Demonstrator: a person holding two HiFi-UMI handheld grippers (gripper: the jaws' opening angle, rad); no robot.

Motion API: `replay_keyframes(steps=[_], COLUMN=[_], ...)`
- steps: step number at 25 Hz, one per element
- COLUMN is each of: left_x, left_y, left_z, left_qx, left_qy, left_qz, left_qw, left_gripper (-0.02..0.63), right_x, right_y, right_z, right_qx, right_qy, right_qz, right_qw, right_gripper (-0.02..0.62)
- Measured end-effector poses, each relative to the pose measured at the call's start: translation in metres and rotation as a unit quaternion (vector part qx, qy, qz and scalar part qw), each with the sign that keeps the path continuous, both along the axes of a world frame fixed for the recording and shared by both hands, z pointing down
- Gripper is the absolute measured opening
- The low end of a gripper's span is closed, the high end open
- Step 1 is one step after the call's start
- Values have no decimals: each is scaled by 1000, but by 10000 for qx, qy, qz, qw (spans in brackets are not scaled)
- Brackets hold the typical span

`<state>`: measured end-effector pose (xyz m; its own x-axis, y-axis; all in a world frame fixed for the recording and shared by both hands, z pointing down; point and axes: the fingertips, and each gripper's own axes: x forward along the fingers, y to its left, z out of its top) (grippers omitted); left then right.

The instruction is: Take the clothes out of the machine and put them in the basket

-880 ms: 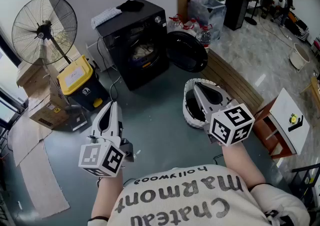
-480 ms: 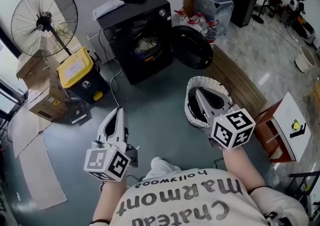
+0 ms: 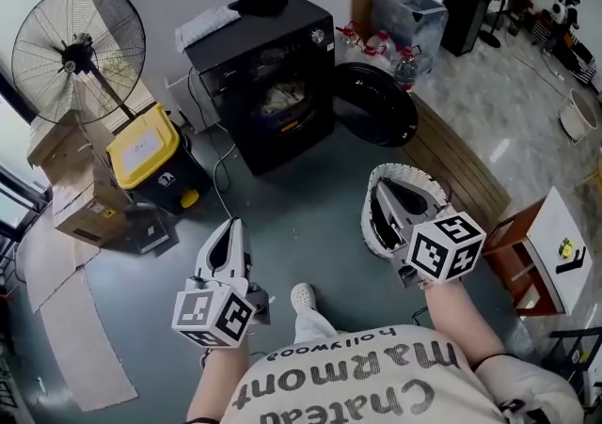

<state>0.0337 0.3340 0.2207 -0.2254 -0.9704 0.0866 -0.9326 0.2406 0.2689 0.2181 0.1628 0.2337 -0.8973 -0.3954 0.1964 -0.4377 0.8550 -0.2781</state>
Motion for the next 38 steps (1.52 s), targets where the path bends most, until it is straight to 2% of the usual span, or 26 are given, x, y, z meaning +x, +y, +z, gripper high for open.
replay_keyframes(steps=[6, 14, 17, 22, 29, 38], left_x=[-64, -129, -143, -156, -185, -219], left_y=[-44, -77, -84, -95, -124, -216], left_z=[-17, -51, -47, -17, -13, -33], left_qx=[119, 441, 450, 135, 75, 115], left_qy=[90, -207, -215, 40, 102, -96], left_qz=[151, 367, 387, 405, 267, 148], left_qw=[9998, 9981, 9980, 9991, 9996, 9998], left_gripper=[8, 8, 8, 8, 8, 8], right_x=[-59, -114, -130, -150, -189, -233], right_y=[-26, -55, -58, -67, -100, -196], right_z=[-13, -44, -38, -8, 0, -11], right_qx=[119, 440, 472, 218, 149, 166], right_qy=[66, -176, -87, 240, 299, 221], right_qz=[92, 389, 378, 288, 57, -146], right_qw=[9999, 9981, 9981, 9991, 9994, 9995], right_gripper=[29, 29, 29, 29, 29, 29])
